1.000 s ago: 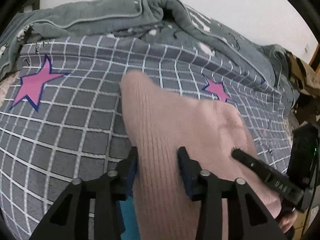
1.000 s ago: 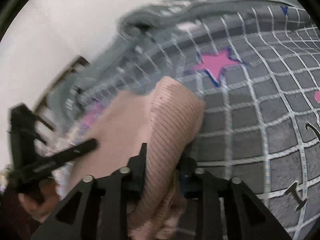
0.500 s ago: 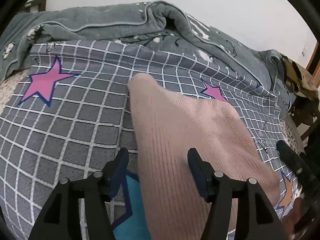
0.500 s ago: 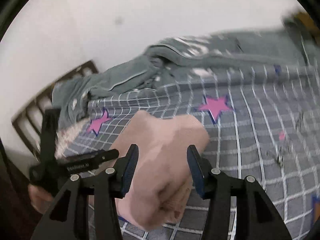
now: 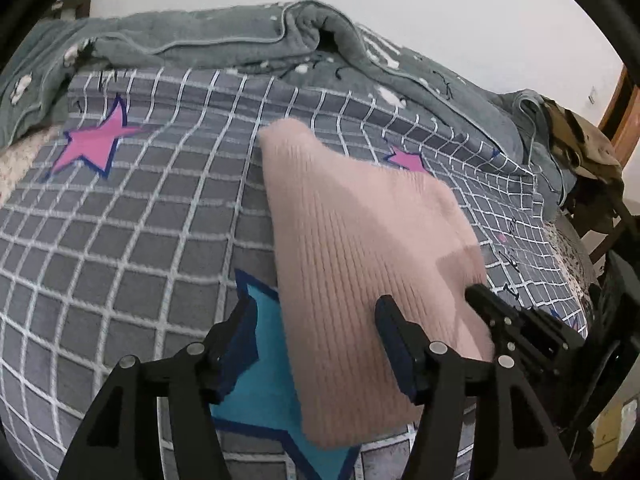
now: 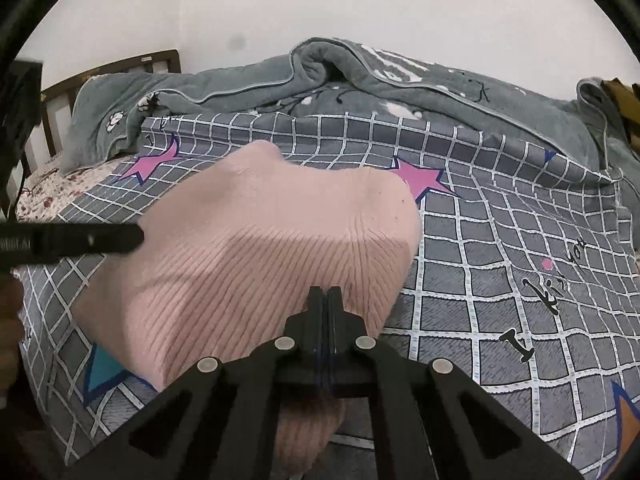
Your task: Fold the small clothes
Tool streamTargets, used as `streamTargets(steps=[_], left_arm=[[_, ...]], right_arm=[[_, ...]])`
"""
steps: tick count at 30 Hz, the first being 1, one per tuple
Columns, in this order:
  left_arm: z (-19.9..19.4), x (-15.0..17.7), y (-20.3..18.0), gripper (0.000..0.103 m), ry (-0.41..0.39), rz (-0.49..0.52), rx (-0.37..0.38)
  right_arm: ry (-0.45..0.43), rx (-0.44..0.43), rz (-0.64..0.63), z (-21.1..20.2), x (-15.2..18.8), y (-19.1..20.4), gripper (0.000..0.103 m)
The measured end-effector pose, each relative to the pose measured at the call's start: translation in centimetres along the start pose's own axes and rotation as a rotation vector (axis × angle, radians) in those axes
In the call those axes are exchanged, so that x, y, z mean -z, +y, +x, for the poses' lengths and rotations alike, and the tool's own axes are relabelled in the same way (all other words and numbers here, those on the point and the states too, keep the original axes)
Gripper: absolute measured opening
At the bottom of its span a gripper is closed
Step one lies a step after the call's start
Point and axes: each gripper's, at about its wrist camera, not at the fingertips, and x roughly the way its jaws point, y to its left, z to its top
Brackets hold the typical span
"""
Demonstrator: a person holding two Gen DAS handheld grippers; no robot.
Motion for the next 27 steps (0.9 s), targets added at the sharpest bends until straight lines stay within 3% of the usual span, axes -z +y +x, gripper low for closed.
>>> streamTargets(steps=[6,11,15,27], left_arm=[[0.3,0.6,0.6,0.062,0.019,-0.032,0.010],[-1.0,-1.1,0.1,0.060,-0.015,0.025,-0.022],[-1.0,-3.3,-0.1,0.060,-0.029,0.039,-0.038],[0.1,-8.3,-2.3,0.060,-0.046,0.078,-0.064]], right_arm=[[0.018,0.009,-0.025,0.0,0.1,0.5,0.002],[0.040,-0.032,-0.038,-1.0,-1.9,0.3,0.005],[0.013,-0.047,-0.005,-1.8,-4.4,0.0,0.028],[0.029,-0.043,0.078,0.3,-9.4,-1.5,0.028]])
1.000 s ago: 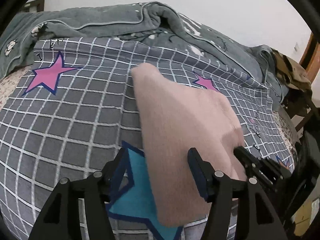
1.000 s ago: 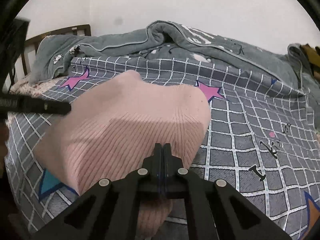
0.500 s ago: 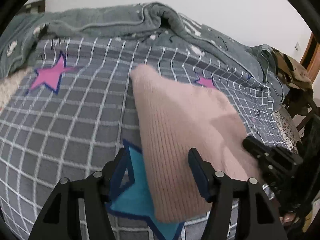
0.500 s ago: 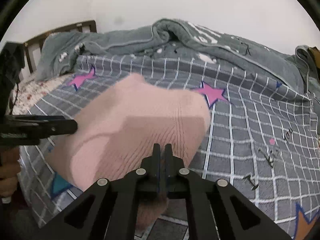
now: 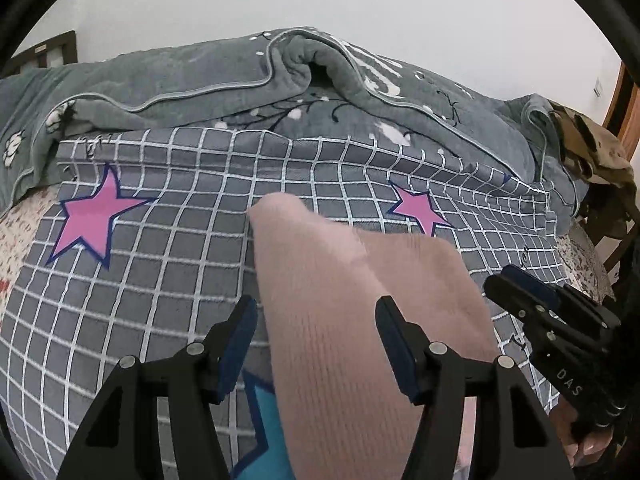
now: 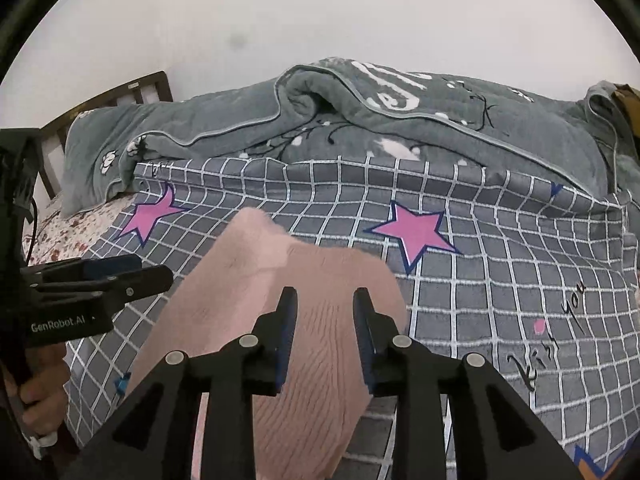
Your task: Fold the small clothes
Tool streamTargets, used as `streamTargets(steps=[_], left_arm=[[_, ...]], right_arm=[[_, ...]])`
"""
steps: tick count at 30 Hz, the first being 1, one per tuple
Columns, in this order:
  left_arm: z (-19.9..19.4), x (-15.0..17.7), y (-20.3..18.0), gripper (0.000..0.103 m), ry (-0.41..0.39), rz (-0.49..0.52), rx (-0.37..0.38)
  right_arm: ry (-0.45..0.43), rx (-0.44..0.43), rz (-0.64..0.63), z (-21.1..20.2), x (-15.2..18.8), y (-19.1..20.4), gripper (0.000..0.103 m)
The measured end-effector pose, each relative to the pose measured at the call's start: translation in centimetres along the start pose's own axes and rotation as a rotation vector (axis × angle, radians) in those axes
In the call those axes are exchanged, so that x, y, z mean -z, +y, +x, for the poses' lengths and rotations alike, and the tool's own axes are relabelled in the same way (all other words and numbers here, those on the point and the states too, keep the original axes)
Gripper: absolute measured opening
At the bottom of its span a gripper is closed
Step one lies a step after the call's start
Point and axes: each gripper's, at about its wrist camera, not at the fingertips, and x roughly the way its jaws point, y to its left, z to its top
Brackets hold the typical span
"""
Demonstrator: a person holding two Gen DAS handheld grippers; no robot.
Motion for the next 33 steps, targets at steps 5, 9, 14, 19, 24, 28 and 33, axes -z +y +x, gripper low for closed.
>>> streamTargets(steps=[5,9,14,19,24,28,33], left_arm=[[2.0,-0.9,0.1,0.060,0.008,-0.002,0.017],[4.2,-1.4,0.2,0.060,0.038,0.011,0.037],[7.4,-1.7,0.7,0.060,0.077,0.021,0.057],[10.5,-0.9,2.4,0.061,0.144,0.004,0.037],[10.0,-1.5,3.6,0.059,0.111,-0.048,0.069],[9.3,-3.0,3.0,0.057,0.059,-0.018,0.069],[10.4,-4.2,1.7,0.053,0.062,0.013,0.085]], right_arm=[[0.021,-0.011,0.012,2.4,-0.6,-0.6,0.028],[0.072,-0.016,0.026,5.5,-0.3,-1.8,0.028],[0.123,0.007,0.038,8.8,0.4,-3.3,0.028],[0.143,0.014,0.047,10.8,1.0,-4.1,0.030],[0.154,0.022,0.055,11.3,0.7,-4.7,0.036],[0.093,0.059,0.047,9.4,-0.4,-4.8,0.036],[0.048,-0.011,0.019,7.1,-0.7,-3.8,0.036]])
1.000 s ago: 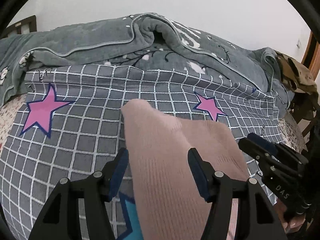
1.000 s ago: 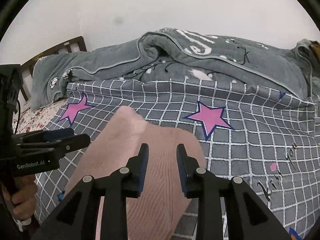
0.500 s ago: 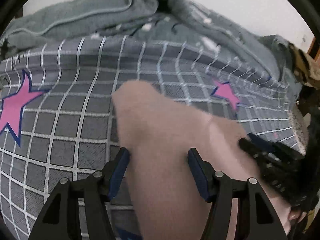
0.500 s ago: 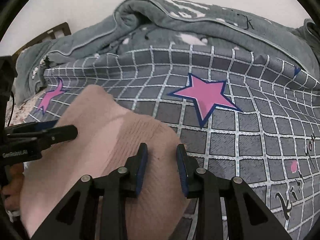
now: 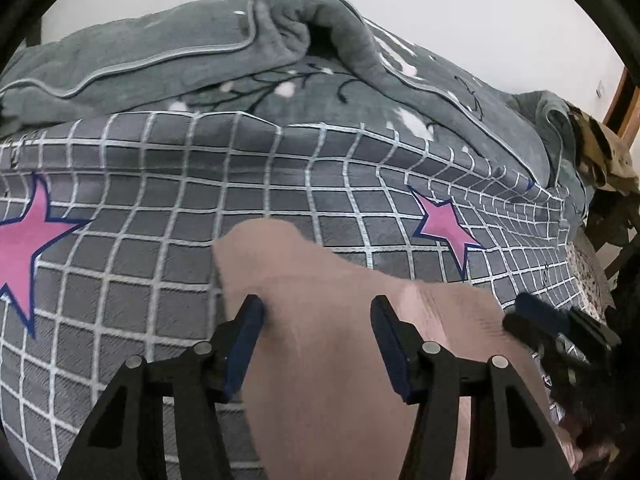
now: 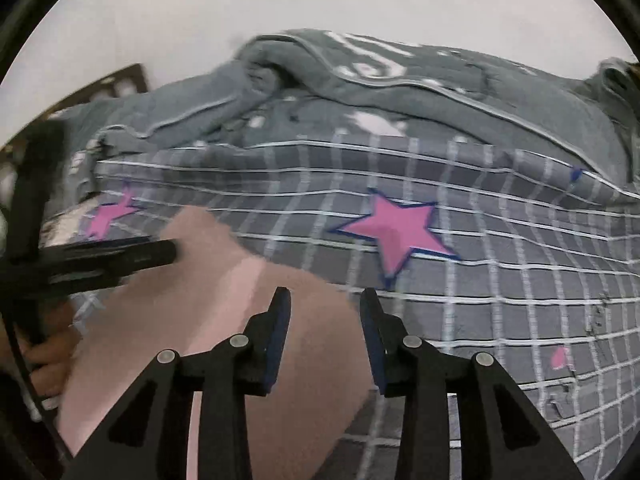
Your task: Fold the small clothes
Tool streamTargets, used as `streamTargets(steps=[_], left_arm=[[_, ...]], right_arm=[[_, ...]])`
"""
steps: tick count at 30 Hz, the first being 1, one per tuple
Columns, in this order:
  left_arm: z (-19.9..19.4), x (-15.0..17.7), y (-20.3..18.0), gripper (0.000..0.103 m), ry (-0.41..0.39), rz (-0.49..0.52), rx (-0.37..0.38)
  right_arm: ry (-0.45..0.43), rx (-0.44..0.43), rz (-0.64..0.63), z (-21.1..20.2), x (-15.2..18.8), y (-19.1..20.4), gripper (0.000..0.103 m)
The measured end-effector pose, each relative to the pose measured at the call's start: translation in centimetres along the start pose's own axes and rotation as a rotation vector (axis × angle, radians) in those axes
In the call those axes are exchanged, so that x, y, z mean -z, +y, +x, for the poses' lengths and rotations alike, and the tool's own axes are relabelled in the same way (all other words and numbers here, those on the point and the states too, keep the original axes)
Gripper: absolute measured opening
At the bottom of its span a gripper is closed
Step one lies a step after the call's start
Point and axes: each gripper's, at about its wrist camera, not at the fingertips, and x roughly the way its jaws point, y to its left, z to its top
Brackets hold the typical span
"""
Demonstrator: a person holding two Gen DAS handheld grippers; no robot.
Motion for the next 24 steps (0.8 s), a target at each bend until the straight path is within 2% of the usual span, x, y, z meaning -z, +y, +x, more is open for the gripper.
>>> streamTargets(steps=[2,5,8,12,17,19,24], left_arm=[[0.6,0.1,-0.3,0.048,0.018,0.019,-0.020],[1.6,0.1,0.1,0.042,0.053,0.017,-0.078],[1.3,0.4,0.2,0.041,0.049,0.018,-0.092],[-0.4,1.1,0.3,0.041,0.046,0.002,-0.089],[-3.7,2.9,0.6,0.040,0.025,-0.050,-0.052],[-5.2,4.1,0.5,0.040,0.007,-0.060,-0.048],[-7.8,8.1,-0.5,0.041,-0.028,-0.051,-0.010]], right_arm=[[0.030,-0.050,-0.012,0.6,0.6,0.4,0.036],[0.102,0.004,-0.012,2.8,1.6,0.3,0.036],[0.116,-0.011,0.051,2.6,1.7,-0.6,0.036],[0.032,0.016,0.060,-1.9,1.4,-0.5,0.036],[-0.075,-0.073,0.045,-7.2,2.1,1.5,0.036],[-0.106,-0.109,0.005,-8.8,3.5,3.5,0.036],[-0.177,-0.071,-0.109,-9.5,7.6,7.0,0.036]])
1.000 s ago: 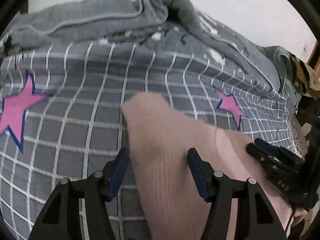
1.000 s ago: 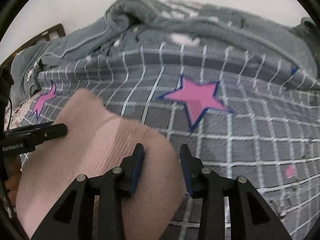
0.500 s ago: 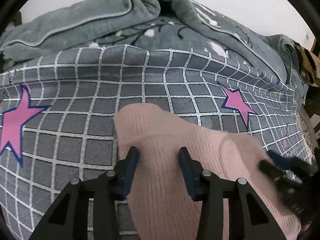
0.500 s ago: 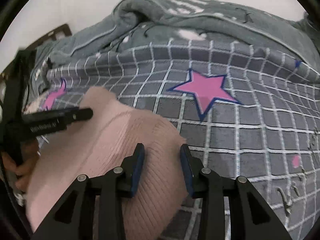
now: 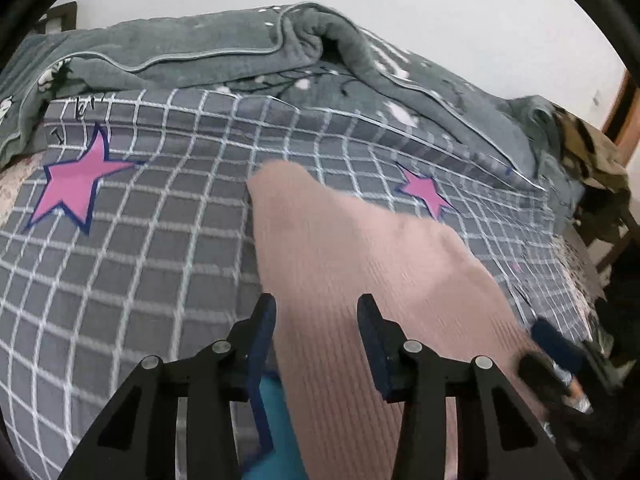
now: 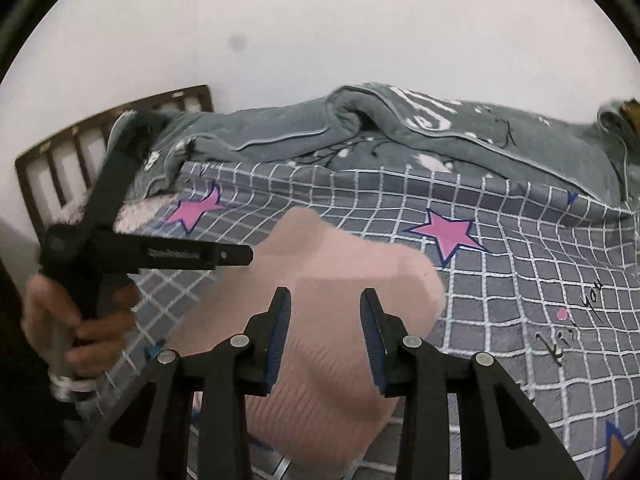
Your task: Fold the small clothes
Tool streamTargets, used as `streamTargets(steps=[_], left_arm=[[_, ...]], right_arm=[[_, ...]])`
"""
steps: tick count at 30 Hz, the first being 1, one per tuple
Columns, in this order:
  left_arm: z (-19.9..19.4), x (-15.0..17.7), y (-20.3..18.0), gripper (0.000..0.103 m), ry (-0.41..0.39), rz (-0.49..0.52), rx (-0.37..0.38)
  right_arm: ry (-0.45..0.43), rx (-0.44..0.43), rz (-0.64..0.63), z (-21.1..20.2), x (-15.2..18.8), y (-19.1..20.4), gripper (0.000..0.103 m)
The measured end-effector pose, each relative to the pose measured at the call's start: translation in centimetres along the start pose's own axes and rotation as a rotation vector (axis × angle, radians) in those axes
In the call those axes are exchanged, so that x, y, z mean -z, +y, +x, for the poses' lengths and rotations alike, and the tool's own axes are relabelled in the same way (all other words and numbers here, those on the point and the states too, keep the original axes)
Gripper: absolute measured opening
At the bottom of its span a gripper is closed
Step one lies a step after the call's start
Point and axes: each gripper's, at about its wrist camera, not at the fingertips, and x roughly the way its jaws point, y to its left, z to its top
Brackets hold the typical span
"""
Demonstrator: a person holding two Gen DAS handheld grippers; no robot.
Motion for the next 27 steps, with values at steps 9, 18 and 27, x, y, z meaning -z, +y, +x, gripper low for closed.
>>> streamTargets(steps=[9,18,27], left_arm=[[-0.9,3.5,-2.9,0.042,0.000,0.047,-0.069],[-1.1,3.9,-3.2,0.045,0.010,0.034,-0.084],[-2.7,4.3,-3.2,0.055,0.032,0.007,-0.081]], right_arm=[[0.083,0.099,0.039,2.3,4.4,-2.1,0.016],[0.118,0.090,0.085,1.8,4.6,-2.7,0.016],[0.157,0.086,0.106,0.3,3.9,-2.9,0.016]])
